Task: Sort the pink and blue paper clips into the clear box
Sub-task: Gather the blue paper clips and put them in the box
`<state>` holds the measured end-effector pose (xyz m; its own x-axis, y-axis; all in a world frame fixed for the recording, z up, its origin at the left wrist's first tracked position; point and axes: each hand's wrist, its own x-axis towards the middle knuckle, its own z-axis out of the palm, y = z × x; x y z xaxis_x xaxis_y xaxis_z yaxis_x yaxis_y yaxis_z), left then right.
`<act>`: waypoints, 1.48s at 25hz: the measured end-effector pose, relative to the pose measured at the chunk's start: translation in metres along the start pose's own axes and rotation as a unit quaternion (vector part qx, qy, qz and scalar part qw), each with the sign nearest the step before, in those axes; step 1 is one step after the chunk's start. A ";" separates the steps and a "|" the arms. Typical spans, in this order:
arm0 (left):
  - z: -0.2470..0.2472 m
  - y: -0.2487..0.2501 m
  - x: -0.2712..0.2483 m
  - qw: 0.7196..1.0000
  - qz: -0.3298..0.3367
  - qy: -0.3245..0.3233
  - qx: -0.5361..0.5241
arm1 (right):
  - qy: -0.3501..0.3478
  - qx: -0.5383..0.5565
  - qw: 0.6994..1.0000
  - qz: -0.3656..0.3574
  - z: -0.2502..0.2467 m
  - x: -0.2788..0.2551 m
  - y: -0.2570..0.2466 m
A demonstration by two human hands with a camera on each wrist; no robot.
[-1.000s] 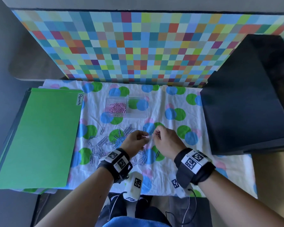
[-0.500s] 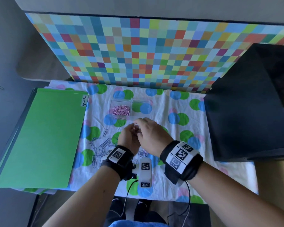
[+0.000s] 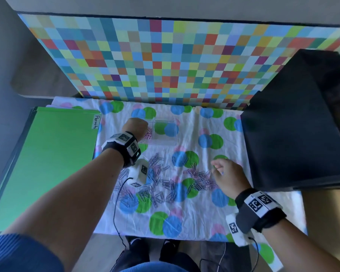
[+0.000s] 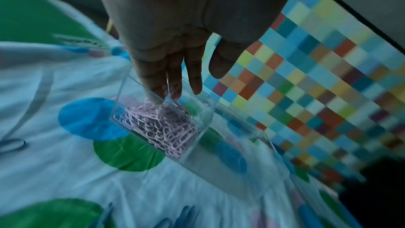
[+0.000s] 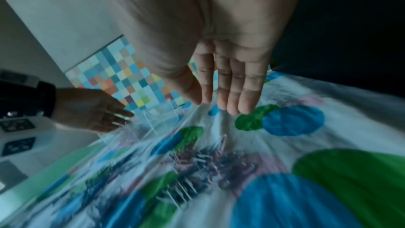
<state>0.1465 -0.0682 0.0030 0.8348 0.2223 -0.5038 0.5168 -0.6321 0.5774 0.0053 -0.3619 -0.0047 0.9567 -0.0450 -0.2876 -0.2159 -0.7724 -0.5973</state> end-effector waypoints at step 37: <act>0.107 -0.033 -0.110 0.906 0.249 -0.092 0.329 | -0.094 -0.092 0.975 -0.176 0.039 0.004 -0.001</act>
<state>0.0169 -0.1515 -0.0297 0.8567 -0.3009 -0.4189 -0.1907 -0.9394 0.2848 0.0014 -0.3372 -0.0342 0.9085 0.3481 -0.2313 0.1758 -0.8205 -0.5440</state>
